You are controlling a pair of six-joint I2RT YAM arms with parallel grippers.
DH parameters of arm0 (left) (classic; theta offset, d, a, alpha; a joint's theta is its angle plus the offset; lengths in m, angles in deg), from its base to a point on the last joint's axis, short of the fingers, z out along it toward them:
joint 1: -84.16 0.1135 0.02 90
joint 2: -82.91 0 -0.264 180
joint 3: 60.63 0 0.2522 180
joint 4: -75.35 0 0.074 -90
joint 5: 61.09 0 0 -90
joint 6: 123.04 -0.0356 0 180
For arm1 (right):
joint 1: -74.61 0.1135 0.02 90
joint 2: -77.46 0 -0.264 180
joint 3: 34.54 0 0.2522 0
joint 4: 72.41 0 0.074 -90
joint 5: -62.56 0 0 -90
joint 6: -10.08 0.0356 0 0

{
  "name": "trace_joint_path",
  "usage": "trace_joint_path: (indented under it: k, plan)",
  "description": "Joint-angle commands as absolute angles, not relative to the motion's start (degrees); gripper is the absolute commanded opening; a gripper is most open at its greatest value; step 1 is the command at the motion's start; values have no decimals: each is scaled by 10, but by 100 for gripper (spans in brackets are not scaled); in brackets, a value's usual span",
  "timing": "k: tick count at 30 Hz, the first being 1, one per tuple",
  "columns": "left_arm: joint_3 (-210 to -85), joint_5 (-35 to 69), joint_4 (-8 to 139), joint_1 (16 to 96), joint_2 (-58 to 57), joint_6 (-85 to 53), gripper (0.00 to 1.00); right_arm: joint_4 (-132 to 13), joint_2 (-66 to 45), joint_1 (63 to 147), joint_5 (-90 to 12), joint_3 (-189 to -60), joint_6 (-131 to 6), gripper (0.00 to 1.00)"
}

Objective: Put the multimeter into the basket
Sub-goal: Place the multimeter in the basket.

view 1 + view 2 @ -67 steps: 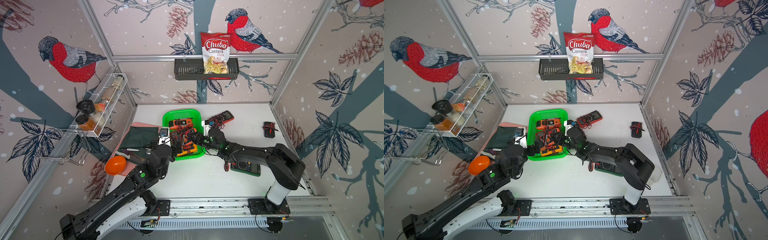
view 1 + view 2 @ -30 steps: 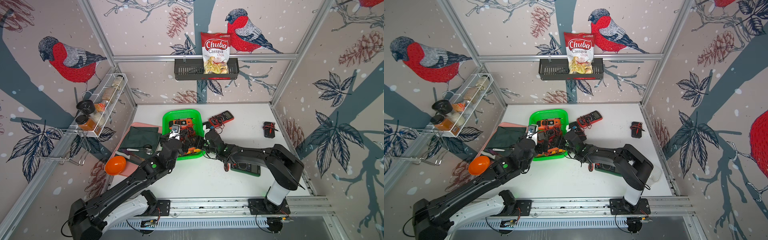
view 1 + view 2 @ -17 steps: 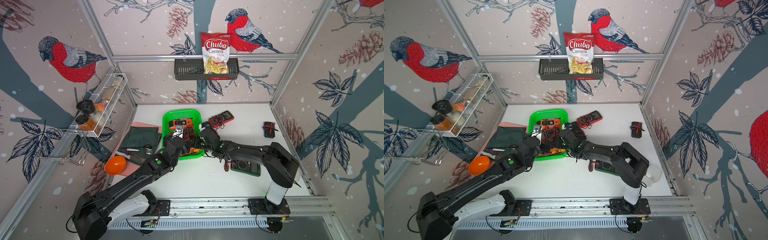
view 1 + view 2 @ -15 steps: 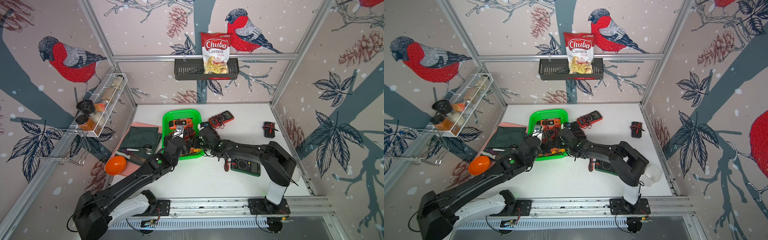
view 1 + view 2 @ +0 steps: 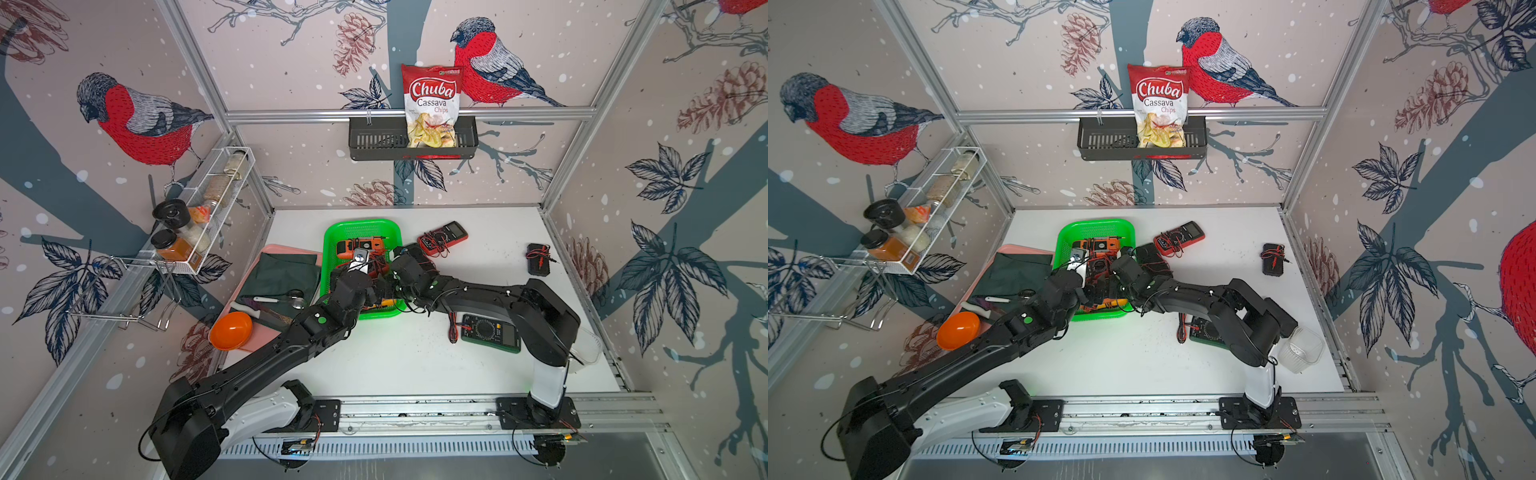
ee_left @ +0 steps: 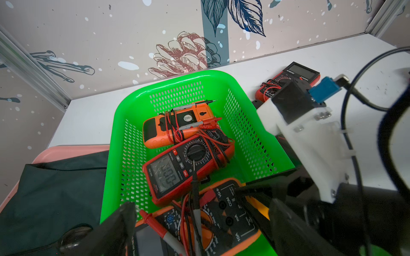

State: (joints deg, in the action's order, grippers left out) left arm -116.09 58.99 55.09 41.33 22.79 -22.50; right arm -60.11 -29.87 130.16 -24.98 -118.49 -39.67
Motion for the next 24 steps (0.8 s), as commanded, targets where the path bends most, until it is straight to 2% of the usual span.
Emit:
trace_joint_path:
  k: [1, 7, 13, 24]
  plan:
    - [-1163, 593, 578, 415, 232, -223, 96, -575, -267, 1304, -238, -1185, -419, 35]
    - [-1172, 593, 591, 415, 235, -229, 96, -569, -188, 1297, -204, -1154, -423, 45]
    - [-1183, 564, 615, 415, 226, -228, 96, -561, -79, 1262, -157, -1051, -390, 51]
    - [-1198, 368, 717, 403, 151, -265, 98, -406, 238, 1140, -58, -822, -298, 75]
